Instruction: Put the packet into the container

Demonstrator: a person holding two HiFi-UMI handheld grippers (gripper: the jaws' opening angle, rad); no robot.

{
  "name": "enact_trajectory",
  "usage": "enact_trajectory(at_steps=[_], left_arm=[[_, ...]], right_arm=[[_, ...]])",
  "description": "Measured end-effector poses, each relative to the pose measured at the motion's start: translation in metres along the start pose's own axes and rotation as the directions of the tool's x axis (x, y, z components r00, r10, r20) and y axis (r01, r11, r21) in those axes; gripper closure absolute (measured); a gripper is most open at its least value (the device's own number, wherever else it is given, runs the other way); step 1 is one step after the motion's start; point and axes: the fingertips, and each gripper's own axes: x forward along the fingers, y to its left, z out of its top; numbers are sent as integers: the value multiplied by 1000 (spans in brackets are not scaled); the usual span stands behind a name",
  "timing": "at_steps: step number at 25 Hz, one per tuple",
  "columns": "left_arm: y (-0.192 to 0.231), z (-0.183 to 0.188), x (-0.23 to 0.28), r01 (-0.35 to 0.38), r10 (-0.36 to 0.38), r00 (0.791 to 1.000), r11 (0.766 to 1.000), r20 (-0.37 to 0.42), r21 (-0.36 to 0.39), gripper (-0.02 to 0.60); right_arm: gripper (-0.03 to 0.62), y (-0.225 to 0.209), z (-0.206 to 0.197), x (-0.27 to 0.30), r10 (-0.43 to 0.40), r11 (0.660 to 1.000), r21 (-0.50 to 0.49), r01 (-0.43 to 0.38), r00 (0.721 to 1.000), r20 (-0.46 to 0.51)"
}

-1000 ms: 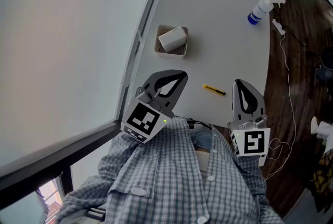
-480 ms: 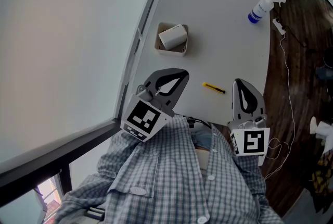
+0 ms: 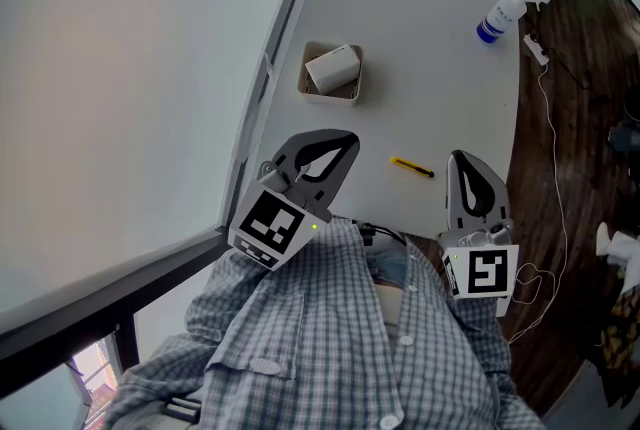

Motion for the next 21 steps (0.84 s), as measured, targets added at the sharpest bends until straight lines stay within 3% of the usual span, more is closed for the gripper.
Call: enact_trajectory(at_steps=[21], left_arm=[[5,-3,2,3,-3,1000,1000,-17,-3,574]], right_arm=[[580,0,-2,4,-8,1000,-3,8,1000,-16]])
